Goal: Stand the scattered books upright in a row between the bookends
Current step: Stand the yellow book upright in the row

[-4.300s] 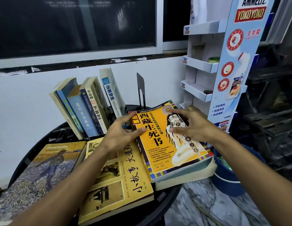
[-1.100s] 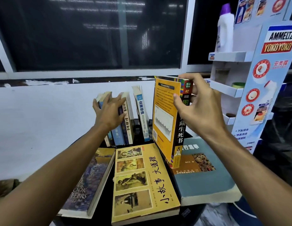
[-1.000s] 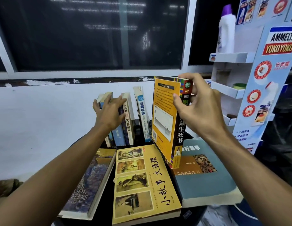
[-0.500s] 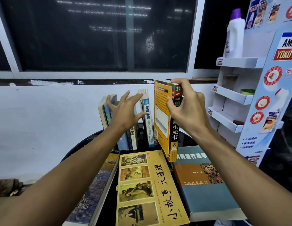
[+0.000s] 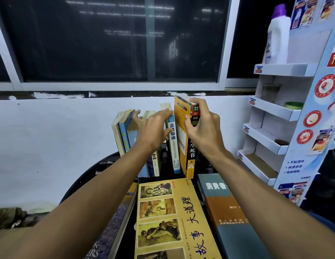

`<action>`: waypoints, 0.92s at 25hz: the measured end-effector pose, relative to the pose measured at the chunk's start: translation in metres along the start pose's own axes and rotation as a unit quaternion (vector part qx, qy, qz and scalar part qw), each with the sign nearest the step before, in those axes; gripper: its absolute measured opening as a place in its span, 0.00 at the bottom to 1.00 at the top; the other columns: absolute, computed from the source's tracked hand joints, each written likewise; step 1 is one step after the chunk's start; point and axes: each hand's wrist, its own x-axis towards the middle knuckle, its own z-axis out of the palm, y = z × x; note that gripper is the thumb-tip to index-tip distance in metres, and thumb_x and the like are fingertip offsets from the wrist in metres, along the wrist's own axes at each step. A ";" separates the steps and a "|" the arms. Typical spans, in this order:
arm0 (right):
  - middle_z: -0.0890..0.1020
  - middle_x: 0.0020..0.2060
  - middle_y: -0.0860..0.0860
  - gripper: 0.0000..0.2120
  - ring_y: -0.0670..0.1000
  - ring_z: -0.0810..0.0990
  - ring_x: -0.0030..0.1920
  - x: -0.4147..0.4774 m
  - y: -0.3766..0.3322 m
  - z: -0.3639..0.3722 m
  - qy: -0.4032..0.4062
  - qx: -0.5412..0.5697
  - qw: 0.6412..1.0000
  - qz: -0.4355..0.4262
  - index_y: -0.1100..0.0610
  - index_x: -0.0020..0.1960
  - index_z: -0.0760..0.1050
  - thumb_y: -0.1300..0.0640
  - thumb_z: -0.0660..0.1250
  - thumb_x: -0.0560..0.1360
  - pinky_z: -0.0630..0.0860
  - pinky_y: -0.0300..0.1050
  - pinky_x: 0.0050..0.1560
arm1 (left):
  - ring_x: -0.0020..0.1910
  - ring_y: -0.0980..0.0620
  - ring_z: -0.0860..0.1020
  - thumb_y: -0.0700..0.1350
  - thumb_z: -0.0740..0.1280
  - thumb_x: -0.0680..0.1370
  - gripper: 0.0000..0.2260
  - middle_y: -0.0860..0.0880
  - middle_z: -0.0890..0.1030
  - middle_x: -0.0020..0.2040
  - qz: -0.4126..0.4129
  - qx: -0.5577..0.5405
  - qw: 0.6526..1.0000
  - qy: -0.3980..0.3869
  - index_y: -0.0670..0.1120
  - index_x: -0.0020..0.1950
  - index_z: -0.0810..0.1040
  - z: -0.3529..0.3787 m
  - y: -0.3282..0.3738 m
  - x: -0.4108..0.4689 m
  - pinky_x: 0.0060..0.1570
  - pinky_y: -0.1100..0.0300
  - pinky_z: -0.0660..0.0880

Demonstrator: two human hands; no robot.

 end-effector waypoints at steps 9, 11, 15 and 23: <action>0.85 0.54 0.52 0.21 0.50 0.84 0.51 0.003 0.027 0.039 0.028 0.020 0.999 -0.005 0.55 0.69 0.68 0.60 0.68 0.78 0.81 0.43 0.55 | 0.71 0.54 0.71 0.55 0.72 0.76 0.26 0.59 0.76 0.71 0.007 -0.022 1.000 0.018 0.59 0.73 0.71 0.004 -0.002 0.004 0.69 0.42 0.51; 0.85 0.53 0.53 0.21 0.47 0.84 0.50 0.003 0.029 0.043 0.030 0.029 0.999 -0.012 0.58 0.69 0.70 0.62 0.69 0.78 0.75 0.27 0.52 | 0.71 0.54 0.71 0.55 0.73 0.76 0.26 0.59 0.76 0.70 0.006 -0.031 0.999 0.017 0.59 0.73 0.71 0.004 -0.004 0.004 0.69 0.42 0.51; 0.85 0.51 0.52 0.20 0.47 0.84 0.47 0.000 0.036 0.051 0.025 0.042 0.999 -0.002 0.57 0.69 0.70 0.63 0.69 0.78 0.77 0.32 0.47 | 0.70 0.54 0.72 0.54 0.73 0.76 0.26 0.58 0.77 0.69 -0.005 -0.047 0.999 0.018 0.60 0.72 0.72 0.005 -0.003 0.003 0.68 0.43 0.52; 0.84 0.54 0.50 0.21 0.45 0.82 0.50 -0.007 0.043 0.048 -0.012 0.072 0.995 0.070 0.54 0.70 0.69 0.59 0.69 0.79 0.76 0.27 0.46 | 0.70 0.54 0.71 0.52 0.74 0.76 0.26 0.59 0.77 0.69 -0.006 -0.072 0.997 0.019 0.59 0.72 0.72 0.005 0.001 0.000 0.67 0.45 0.53</action>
